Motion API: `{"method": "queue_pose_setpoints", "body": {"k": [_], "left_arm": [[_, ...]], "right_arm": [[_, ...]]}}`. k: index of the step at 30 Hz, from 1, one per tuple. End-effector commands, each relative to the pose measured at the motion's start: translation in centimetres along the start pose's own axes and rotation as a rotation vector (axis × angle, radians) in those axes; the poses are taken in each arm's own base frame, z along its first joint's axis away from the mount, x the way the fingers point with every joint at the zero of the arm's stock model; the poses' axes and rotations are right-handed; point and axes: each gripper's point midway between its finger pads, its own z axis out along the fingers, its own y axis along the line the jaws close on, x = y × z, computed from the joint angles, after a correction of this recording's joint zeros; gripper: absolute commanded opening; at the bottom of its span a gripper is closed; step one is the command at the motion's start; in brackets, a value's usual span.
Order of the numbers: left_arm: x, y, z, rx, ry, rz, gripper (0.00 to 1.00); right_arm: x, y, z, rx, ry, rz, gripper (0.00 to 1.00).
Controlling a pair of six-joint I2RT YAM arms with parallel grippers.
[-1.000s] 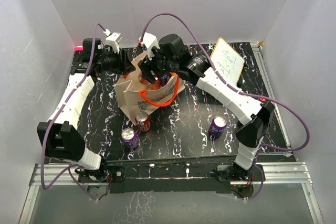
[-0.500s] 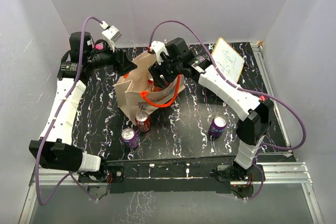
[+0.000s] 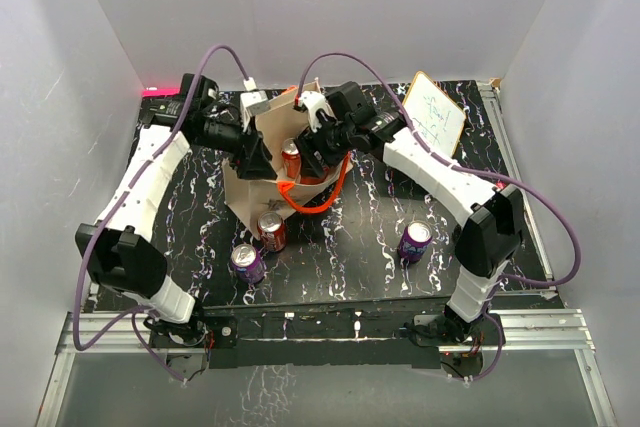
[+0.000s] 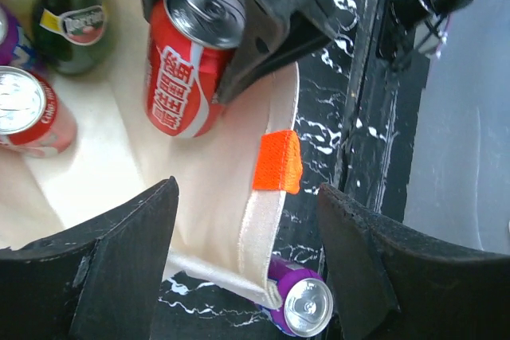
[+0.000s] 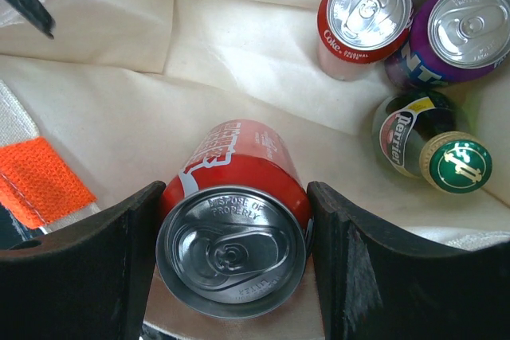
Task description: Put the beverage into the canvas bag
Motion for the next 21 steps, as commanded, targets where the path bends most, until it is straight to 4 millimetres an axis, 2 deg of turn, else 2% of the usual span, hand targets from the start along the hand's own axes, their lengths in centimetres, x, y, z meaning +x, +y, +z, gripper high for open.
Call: {"method": "queue_pose_setpoints", "body": {"k": [1,5,11,21], "left_arm": [[1.4,-2.8,-0.4,0.098,0.074,0.078,0.69],[2.5,-3.0,0.0,0.122,0.132,0.085,0.68],[4.9,-3.4,-0.1,0.161,0.236,0.084,0.62],[6.5,-4.2,-0.2,0.19,0.273,0.082,0.56]], "right_arm": [[-2.9,1.1,-3.0,-0.026,-0.139,-0.004,0.08],[-2.5,1.2,-2.8,-0.03,-0.147,0.006,0.08],[-4.1,-0.3,-2.4,0.043,-0.18,0.001,0.08],[-6.6,-2.4,0.5,0.122,-0.191,-0.022,0.08]]}}
